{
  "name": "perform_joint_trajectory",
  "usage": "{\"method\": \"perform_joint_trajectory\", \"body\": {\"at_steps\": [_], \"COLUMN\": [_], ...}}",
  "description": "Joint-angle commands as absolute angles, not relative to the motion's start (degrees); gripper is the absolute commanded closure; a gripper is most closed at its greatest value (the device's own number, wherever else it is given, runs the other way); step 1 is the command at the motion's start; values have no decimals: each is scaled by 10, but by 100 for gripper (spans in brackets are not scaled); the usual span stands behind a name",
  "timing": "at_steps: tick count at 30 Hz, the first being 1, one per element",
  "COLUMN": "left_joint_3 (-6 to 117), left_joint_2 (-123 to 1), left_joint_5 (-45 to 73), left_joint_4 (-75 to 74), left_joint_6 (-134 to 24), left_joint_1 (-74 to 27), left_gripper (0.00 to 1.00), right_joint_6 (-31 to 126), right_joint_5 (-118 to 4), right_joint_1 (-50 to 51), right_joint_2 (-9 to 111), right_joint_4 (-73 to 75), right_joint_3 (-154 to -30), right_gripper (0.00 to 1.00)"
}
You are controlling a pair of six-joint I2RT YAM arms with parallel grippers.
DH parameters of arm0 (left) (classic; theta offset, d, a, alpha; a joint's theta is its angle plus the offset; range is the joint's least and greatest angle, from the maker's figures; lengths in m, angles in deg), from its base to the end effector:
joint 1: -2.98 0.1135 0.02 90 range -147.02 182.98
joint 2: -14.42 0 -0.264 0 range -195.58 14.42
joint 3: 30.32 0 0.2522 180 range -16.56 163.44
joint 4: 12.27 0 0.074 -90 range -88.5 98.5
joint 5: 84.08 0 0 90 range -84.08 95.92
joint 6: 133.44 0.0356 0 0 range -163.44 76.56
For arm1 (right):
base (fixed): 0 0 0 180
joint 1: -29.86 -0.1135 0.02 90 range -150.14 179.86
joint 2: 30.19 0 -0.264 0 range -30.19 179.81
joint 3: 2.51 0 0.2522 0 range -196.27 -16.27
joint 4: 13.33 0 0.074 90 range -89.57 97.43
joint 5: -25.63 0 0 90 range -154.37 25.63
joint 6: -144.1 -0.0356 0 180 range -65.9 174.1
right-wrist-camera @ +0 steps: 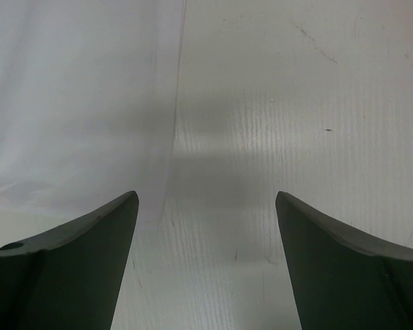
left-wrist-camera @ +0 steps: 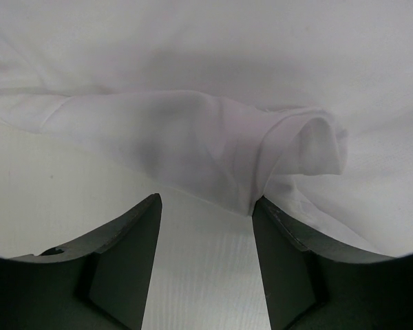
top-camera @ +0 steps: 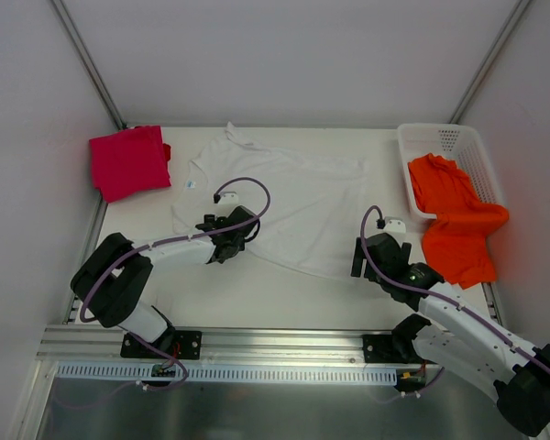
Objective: Fold and stack the t-shirts
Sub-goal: Flatten the tshirt out
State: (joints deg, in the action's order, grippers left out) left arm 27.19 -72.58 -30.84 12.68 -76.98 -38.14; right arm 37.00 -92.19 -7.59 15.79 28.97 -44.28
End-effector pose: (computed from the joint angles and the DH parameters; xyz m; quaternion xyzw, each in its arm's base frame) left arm 0.2290 -0.1716 0.1696 -0.0363 0.9080 0.0630 0.4125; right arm 0.1376 0.0845 0.2083 -0.0716 0.9032 -0.0337 0.4220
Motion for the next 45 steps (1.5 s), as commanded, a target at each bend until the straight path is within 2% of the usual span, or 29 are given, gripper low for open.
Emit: {"method": "perform_joint_trajectory", "body": {"at_steps": [1,9,17,24,28,29,30,38,45], "left_joint_3": [288,304,316,323,326,327,328,334,388], "left_joint_2": [-733,-755,-774,-788,-798,-801,-803,-782,-691], "left_joint_5": [-330,-334,-335,-335,-334,-334,-333,-328,-305], "left_joint_4": [123,122,120,113,108,108,106,110,236], "left_joint_6": [-781,-787,-789,-789,-789,-789,-788,-757,-732], "left_joint_1": [-374,-374,-374,-371,-365,-364,-362,-360,-368], "left_gripper": [45,61,64,74,90,98,100,100,100], "right_joint_6": [371,372,373,373,373,373,373,373,368], "right_joint_5": [-928,-928,-928,-927,-927,-927,-927,-927,-920], "right_joint_1": [-79,-80,-80,-80,-80,-81,-81,-81,-83], "right_joint_2": [155,156,157,158,160,161,161,165,174], "right_joint_4": [278,278,276,276,276,276,276,278,291], "right_joint_3": [-438,-438,-437,-437,-437,-438,-438,-440,-459], "right_gripper": [15,14,15,15,14,15,15,15,15]}}
